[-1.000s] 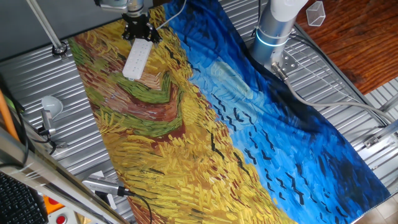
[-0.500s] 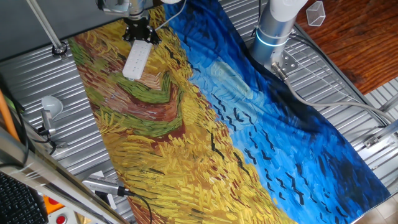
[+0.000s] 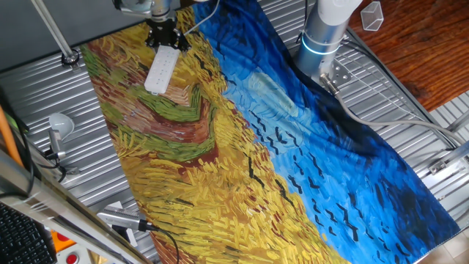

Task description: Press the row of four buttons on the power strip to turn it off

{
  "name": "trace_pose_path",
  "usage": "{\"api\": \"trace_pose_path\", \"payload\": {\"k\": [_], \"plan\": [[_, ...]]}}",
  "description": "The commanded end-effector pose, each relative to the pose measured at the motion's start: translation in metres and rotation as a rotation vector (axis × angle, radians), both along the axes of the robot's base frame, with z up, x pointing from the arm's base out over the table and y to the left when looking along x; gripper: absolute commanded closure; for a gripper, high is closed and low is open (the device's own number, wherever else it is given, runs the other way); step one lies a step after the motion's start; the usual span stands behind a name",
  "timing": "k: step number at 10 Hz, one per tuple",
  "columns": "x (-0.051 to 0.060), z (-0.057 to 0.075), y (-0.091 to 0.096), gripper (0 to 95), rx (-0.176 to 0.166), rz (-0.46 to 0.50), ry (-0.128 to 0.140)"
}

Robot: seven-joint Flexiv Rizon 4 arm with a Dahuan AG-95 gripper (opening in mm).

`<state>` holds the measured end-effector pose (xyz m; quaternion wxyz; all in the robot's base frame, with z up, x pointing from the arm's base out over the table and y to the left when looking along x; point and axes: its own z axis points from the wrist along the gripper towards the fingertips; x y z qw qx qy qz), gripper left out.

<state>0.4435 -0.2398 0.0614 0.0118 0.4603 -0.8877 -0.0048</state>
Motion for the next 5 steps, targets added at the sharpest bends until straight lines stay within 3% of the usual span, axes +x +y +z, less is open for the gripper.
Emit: {"api": "trace_pose_path", "payload": {"k": [1, 5], "plan": [[-0.005, -0.008, -0.007, 0.0, 0.002, -0.009, -0.005], [-0.009, -0.02, -0.023, 0.0, -0.004, 0.015, -0.005]]}}
